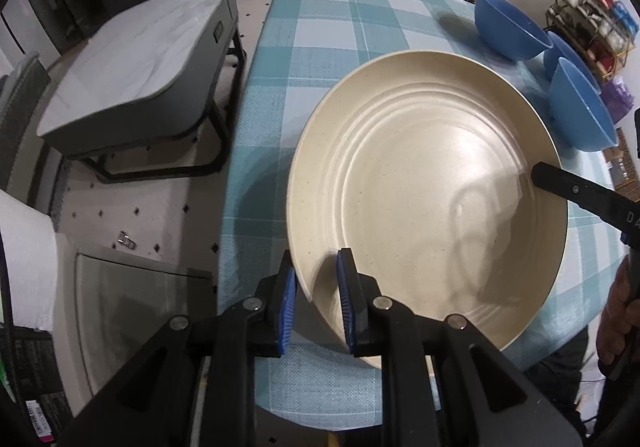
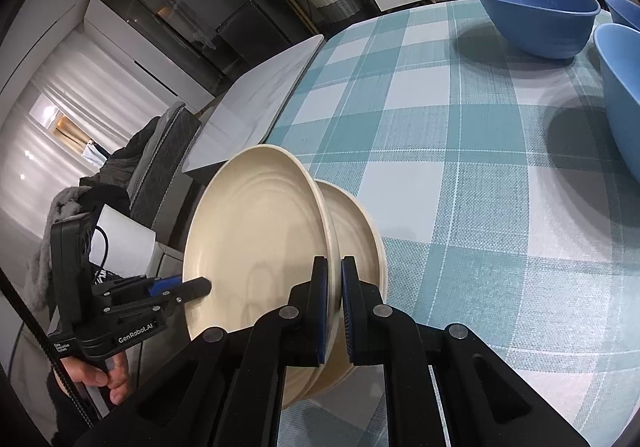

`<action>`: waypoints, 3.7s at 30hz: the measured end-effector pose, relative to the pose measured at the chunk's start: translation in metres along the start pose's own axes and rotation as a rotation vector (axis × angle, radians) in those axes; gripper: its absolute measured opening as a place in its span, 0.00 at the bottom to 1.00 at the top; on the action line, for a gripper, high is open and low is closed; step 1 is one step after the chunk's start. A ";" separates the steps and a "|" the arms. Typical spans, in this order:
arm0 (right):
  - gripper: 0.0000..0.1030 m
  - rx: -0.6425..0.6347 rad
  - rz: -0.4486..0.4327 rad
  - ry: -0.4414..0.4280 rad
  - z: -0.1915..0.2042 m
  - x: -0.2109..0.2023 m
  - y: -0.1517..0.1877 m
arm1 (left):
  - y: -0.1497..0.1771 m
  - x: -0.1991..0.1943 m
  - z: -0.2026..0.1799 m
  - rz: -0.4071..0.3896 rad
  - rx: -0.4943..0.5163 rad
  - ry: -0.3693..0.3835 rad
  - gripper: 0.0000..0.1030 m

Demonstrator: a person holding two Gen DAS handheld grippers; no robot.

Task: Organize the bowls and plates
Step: 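Lower the cream plate flat onto the other cream plate with both grippers, then open the right gripper off the plate rim while the left gripper opens too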

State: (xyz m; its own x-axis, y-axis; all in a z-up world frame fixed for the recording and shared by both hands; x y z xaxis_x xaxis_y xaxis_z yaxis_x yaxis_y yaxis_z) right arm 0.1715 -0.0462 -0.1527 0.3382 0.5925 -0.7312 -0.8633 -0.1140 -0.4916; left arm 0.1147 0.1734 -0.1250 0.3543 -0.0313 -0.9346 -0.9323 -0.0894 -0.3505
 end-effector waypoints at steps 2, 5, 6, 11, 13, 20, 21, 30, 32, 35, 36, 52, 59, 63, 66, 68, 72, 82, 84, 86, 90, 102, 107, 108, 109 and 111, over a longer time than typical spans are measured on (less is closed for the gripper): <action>0.07 0.012 -0.013 -0.017 -0.004 -0.001 -0.001 | 0.000 -0.003 -0.005 -0.027 0.043 -0.031 0.18; 0.07 0.035 -0.014 -0.026 -0.008 -0.001 -0.001 | 0.000 0.001 -0.007 -0.014 0.052 -0.037 0.19; 0.07 0.031 -0.014 -0.022 -0.007 -0.001 -0.001 | 0.000 0.003 -0.006 -0.010 0.055 -0.042 0.19; 0.08 0.018 -0.012 -0.013 -0.005 0.000 0.001 | 0.004 0.008 -0.013 -0.028 0.114 -0.108 0.19; 0.09 0.013 -0.017 -0.006 -0.006 -0.001 0.002 | 0.005 0.007 -0.015 -0.031 0.126 -0.119 0.19; 0.09 -0.015 -0.007 0.012 -0.003 0.000 0.003 | 0.004 0.005 -0.004 -0.035 0.071 -0.068 0.19; 0.09 -0.026 -0.005 0.019 -0.001 -0.001 0.003 | 0.004 0.005 -0.003 -0.038 0.066 -0.063 0.19; 0.11 -0.092 0.053 0.040 0.006 0.005 0.011 | 0.003 0.002 0.002 -0.055 0.027 -0.020 0.19; 0.11 -0.094 0.073 0.051 0.004 0.010 0.014 | 0.003 0.002 0.004 -0.058 0.012 -0.012 0.19; 0.11 -0.113 0.093 0.064 0.004 0.016 0.017 | 0.003 0.001 0.006 -0.066 0.009 -0.010 0.19; 0.11 -0.120 0.094 0.068 0.004 0.016 0.017 | 0.002 0.001 0.007 -0.066 0.003 -0.004 0.19; 0.13 -0.167 0.164 0.068 0.008 0.014 0.014 | 0.000 -0.003 0.010 -0.076 -0.018 0.031 0.19; 0.14 -0.344 0.230 0.205 0.025 0.025 0.018 | 0.001 -0.002 0.011 -0.071 -0.024 0.036 0.19; 0.15 -0.430 0.261 0.259 0.032 0.028 0.020 | 0.001 -0.001 0.012 -0.072 -0.029 0.042 0.19; 0.16 -0.474 0.300 0.271 0.033 0.032 0.018 | 0.001 -0.001 0.012 -0.071 -0.030 0.043 0.20; 0.17 -0.480 0.321 0.263 0.031 0.035 0.017 | 0.001 -0.001 0.012 -0.072 -0.030 0.042 0.20; 0.19 -0.492 0.357 0.251 0.030 0.039 0.014 | 0.001 -0.001 0.012 -0.074 -0.030 0.038 0.20; 0.23 -0.385 0.394 0.150 0.010 0.046 0.002 | 0.001 -0.001 0.013 -0.074 -0.038 0.048 0.20; 0.23 -0.384 0.356 0.172 0.008 0.039 -0.003 | 0.001 -0.001 0.013 -0.075 -0.041 0.054 0.20; 0.23 -0.361 0.311 0.177 0.005 0.031 -0.009 | 0.001 0.000 0.013 -0.074 -0.047 0.057 0.20; 0.23 -0.334 0.220 0.176 0.003 0.014 -0.018 | 0.001 -0.002 0.016 -0.087 -0.068 0.070 0.20; 0.25 -0.289 0.222 0.157 0.001 0.034 -0.003 | 0.010 0.001 0.025 -0.103 -0.128 0.080 0.46; 0.27 -0.259 0.243 0.137 -0.002 0.046 0.005 | 0.019 0.017 0.018 -0.049 -0.143 0.116 0.46; 0.28 -0.255 0.241 0.130 -0.002 0.048 0.006 | 0.019 0.018 0.017 -0.044 -0.143 0.120 0.46; 0.29 -0.255 0.236 0.130 -0.002 0.048 0.005 | 0.020 0.021 0.014 -0.038 -0.142 0.128 0.46; 0.34 -0.249 0.236 0.138 -0.003 0.050 0.005 | 0.021 0.023 0.010 -0.032 -0.138 0.134 0.46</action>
State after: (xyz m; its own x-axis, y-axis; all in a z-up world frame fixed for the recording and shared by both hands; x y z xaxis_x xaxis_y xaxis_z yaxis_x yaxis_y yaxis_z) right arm 0.1849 -0.0193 -0.1930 0.2031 0.4152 -0.8868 -0.8116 -0.4353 -0.3897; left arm 0.1022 0.1812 -0.1543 0.3985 -0.1576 -0.9035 -0.9050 -0.2279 -0.3593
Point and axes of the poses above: each gripper's, at about its wrist camera, not at the fingertips, and x roughly the way its jaws point, z to its left, y to its underside, the point moved 2 cm from there along x, roughly the way its jaws point, and after that the axes turned 8 degrees about -x, right-handed, at the moved point
